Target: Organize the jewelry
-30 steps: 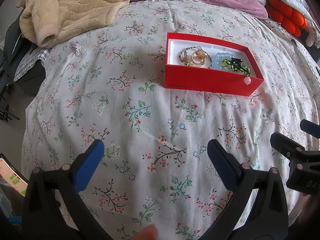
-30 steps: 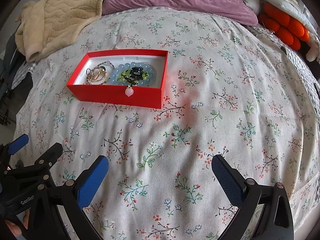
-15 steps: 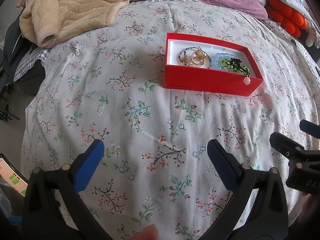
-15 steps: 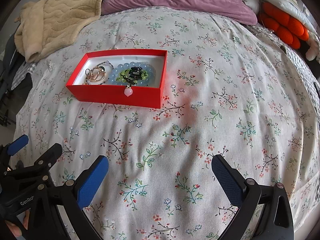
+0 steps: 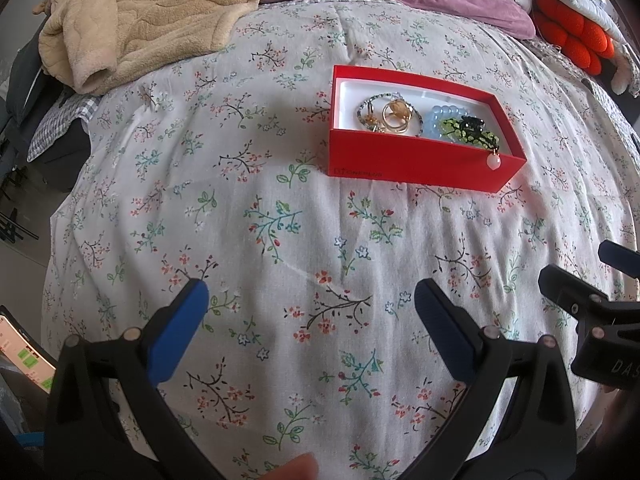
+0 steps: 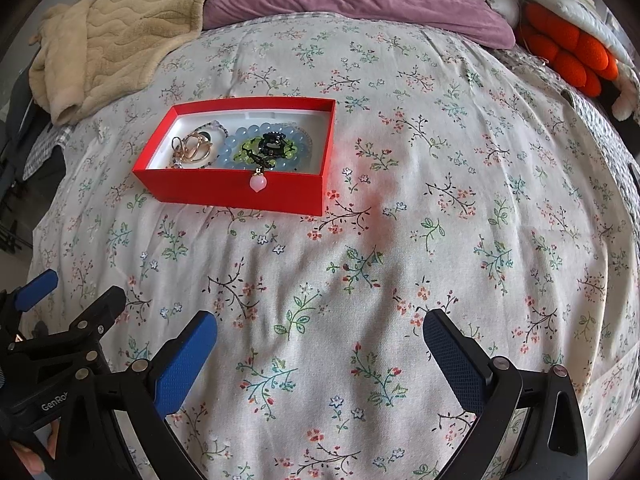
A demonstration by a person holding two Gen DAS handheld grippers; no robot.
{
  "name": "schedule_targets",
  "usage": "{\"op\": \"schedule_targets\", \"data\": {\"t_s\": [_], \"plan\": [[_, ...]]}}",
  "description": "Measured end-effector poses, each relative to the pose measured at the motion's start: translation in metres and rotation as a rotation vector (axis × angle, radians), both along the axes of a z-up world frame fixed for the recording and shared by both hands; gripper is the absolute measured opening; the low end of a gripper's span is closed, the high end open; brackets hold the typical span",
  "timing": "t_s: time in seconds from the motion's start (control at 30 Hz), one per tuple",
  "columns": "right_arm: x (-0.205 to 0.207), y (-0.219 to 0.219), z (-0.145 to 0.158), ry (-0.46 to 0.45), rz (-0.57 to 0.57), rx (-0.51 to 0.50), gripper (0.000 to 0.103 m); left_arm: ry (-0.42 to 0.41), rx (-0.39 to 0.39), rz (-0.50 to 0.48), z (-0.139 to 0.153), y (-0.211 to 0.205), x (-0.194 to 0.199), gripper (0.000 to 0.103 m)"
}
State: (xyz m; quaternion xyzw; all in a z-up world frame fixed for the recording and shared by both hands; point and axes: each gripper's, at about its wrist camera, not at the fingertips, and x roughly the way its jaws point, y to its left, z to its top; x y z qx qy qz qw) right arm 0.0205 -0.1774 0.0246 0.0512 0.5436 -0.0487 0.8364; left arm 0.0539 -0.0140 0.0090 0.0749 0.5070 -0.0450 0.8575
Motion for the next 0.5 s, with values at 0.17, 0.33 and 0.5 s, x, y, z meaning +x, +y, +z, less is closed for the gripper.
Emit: {"op": "schedule_targets", "data": {"t_s": [0.17,0.33,0.5], "plan": [[0.0001,0.0001,0.0002,0.000,0.000,0.000,0.103,0.006,-0.006,0.000,-0.0008,0.0003,-0.0003,0.102],[-0.0008,0.0015,0.0002,0.000,0.001,0.000,0.103,0.010,-0.009,0.001,-0.0011,-0.0003,-0.0018,0.102],[-0.0043,0.0030,-0.0018,-0.002,-0.007,-0.001,0.103,0.021,-0.046,0.017,-0.0076,0.0081,-0.0072,0.102]]}}
